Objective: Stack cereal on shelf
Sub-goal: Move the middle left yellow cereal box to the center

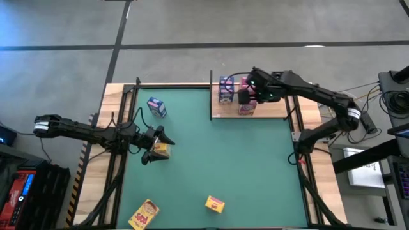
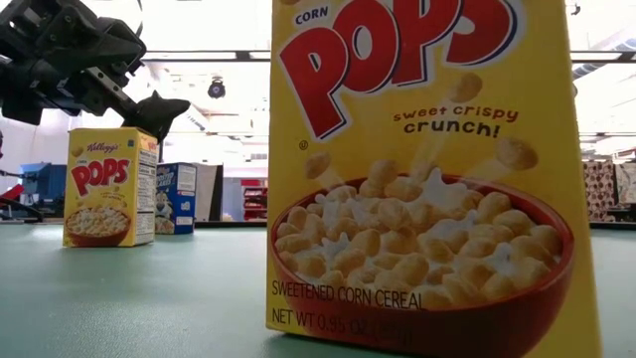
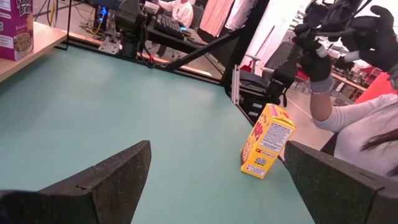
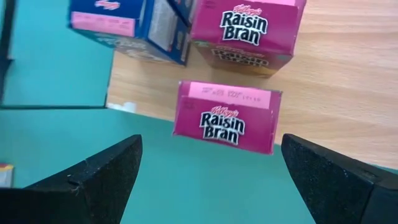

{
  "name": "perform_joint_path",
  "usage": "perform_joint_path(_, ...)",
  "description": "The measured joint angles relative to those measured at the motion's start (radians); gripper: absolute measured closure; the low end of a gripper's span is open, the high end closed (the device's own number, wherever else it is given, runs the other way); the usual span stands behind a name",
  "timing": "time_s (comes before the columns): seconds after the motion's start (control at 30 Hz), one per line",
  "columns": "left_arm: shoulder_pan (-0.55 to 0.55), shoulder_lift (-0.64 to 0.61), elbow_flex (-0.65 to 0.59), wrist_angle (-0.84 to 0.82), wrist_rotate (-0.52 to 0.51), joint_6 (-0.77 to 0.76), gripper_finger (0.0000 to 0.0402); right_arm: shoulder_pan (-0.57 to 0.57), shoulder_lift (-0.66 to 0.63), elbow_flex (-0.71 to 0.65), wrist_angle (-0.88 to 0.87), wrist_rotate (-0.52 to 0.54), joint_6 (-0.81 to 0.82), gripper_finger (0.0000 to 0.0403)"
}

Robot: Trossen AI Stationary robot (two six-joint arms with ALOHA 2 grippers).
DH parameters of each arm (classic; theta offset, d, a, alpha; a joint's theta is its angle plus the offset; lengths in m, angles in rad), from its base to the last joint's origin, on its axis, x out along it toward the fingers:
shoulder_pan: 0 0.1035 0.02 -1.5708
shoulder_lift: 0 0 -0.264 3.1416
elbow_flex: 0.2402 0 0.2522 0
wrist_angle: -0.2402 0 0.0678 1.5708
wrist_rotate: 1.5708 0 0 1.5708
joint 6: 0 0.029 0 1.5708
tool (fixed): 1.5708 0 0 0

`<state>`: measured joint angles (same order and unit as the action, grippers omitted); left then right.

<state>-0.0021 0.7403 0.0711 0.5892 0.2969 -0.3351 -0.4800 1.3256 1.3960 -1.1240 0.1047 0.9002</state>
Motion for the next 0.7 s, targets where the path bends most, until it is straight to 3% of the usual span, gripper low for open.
perform_joint_path(0.7, 0.000, 0.000, 0.000, 0.000, 0.000, 0.000, 0.0049, 0.253, -0.129, -0.041, 0.038, 0.032, -0.135, 0.0030)
